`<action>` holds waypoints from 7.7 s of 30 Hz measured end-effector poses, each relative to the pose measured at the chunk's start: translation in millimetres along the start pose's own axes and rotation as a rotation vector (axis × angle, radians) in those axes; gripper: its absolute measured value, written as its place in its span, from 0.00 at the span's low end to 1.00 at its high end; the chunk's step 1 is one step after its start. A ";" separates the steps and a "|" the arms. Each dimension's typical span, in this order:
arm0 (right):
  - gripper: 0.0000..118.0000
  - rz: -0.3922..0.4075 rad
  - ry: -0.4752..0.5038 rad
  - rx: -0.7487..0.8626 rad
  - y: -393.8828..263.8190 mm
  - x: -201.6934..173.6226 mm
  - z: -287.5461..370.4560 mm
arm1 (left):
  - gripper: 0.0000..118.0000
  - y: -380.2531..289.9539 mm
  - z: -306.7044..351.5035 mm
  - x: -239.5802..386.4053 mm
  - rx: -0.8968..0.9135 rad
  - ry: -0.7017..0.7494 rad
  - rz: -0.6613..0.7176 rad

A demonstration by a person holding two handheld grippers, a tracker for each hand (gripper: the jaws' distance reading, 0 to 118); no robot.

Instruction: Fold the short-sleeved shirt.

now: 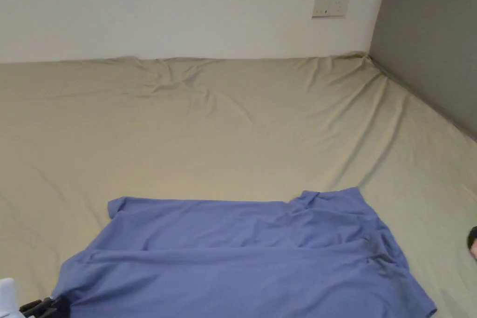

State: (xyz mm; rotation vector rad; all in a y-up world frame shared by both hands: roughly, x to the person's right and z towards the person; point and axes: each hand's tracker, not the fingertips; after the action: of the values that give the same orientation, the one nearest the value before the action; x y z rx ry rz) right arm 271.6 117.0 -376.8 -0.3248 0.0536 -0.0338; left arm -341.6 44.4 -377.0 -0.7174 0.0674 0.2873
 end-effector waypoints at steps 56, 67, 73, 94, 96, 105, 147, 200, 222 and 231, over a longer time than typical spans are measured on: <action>0.54 -0.021 -0.031 -0.739 -123.4 25.7 -15.9 | 0.81 -98.3 34.3 -54.4 -0.279 0.183 0.015; 1.00 -0.108 -0.063 0.167 50.5 10.0 92.5 | 0.98 14.6 212.4 12.9 0.474 0.033 -0.076; 0.12 -0.001 -0.105 0.243 77.8 -17.3 99.6 | 0.05 42.8 220.1 35.0 0.645 0.005 -0.090; 0.01 -0.105 -0.110 0.195 64.2 -9.6 43.8 | 0.96 110.1 -139.9 -8.6 -0.081 -0.020 -0.067; 0.01 -0.122 -0.111 0.187 64.1 -6.2 41.5 | 0.93 105.9 -150.4 -6.6 -0.056 -0.016 -0.074; 0.01 -0.125 -0.129 0.162 58.7 -3.4 41.2 | 0.53 83.2 -207.7 -2.9 -0.275 0.090 -0.139; 0.00 -0.126 0.099 -0.652 -27.4 20.0 -298.0 | 0.04 105.9 -137.1 13.2 -0.033 -0.020 -0.082; 1.00 -0.140 -0.049 0.177 59.5 18.0 103.6 | 1.00 4.6 222.2 10.9 0.468 0.082 -0.159; 0.01 -0.096 -0.084 0.201 66.8 -15.5 111.9 | 0.00 -8.9 101.6 -76.4 -0.069 -0.214 0.211; 0.01 -0.105 -0.104 0.157 60.8 -25.2 111.3 | 0.71 -38.4 8.4 -146.6 -0.302 -0.385 0.432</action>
State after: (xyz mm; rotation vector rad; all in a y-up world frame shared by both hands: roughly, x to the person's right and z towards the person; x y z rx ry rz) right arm 254.4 211.1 -289.7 -0.1714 -0.0692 -0.1246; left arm -471.6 -12.2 -322.8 -0.9335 -0.1938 0.8578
